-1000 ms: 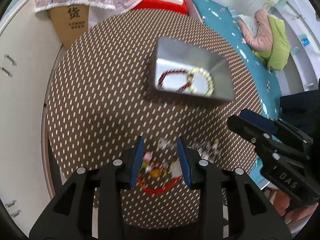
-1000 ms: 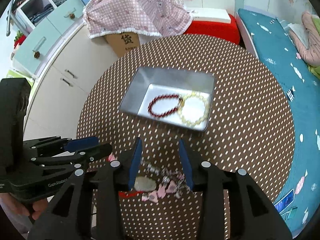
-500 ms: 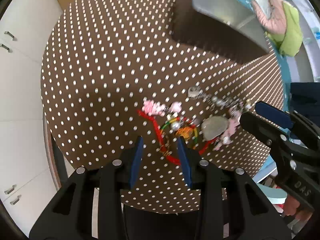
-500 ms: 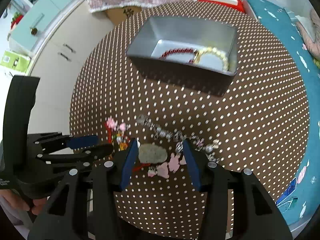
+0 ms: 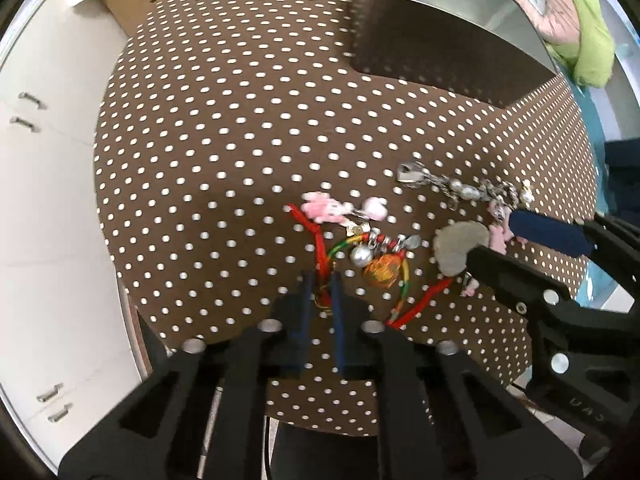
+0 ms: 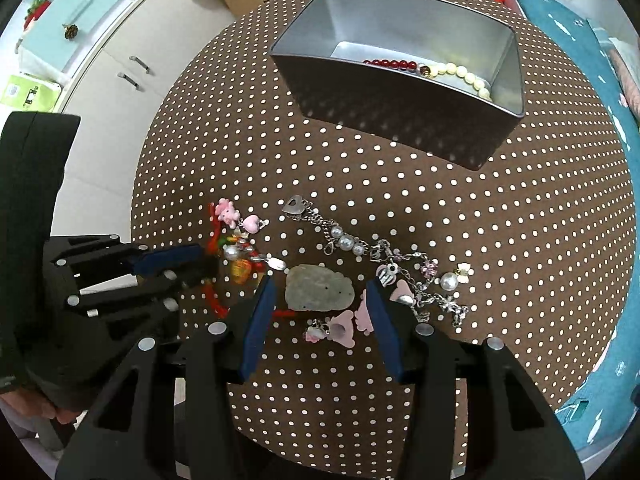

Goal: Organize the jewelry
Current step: 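Grasp the red string charm bracelet with the left tool while the right tool grasps the jade pendant, then carry the red string bracelet and jade pendant into the tray and release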

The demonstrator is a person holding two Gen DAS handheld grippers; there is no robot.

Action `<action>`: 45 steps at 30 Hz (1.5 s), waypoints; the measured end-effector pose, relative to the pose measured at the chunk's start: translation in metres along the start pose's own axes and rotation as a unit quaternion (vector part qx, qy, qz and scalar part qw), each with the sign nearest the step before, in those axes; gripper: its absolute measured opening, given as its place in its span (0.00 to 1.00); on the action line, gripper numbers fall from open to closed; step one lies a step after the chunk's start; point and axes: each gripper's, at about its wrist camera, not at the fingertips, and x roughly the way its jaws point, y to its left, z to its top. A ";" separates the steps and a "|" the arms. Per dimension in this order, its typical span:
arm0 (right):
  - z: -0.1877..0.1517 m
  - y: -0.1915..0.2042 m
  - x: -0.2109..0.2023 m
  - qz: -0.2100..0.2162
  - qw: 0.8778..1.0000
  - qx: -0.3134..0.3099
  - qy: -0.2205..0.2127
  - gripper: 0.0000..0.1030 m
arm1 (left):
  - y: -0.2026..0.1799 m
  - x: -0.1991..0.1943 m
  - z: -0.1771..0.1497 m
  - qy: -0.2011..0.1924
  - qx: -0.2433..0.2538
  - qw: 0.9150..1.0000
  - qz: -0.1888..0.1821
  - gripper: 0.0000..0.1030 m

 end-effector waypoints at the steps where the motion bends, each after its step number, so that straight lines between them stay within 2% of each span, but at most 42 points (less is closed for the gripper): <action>1: 0.001 0.001 0.001 0.000 1.000 -0.002 0.000 0.44 | 0.005 0.000 -0.001 0.001 -0.007 1.000 -0.007 0.04; 4: -0.001 0.004 0.004 0.000 1.000 -0.008 0.001 0.44 | 0.014 -0.002 -0.003 0.001 -0.026 1.000 -0.015 0.03; 8: 0.000 0.010 0.016 -0.009 1.000 -0.015 0.008 0.44 | 0.022 -0.011 -0.003 -0.005 -0.053 0.998 -0.047 0.02; 11: -0.001 0.014 0.026 -0.026 0.999 -0.031 0.012 0.44 | 0.046 -0.019 -0.004 -0.020 -0.063 0.995 -0.071 0.02; 18: -0.011 0.032 0.040 -0.078 0.993 -0.092 -0.007 0.40 | 0.051 -0.040 -0.005 -0.042 -0.078 0.991 -0.100 0.02; 27: -0.007 0.008 0.032 -0.047 0.998 -0.048 -0.004 0.39 | 0.046 -0.069 -0.001 -0.066 -0.081 0.987 -0.125 0.02; 45: 0.001 -0.019 -0.026 -0.029 0.997 0.009 -0.064 0.39 | 0.025 -0.101 0.021 -0.103 -0.065 0.981 -0.154 0.02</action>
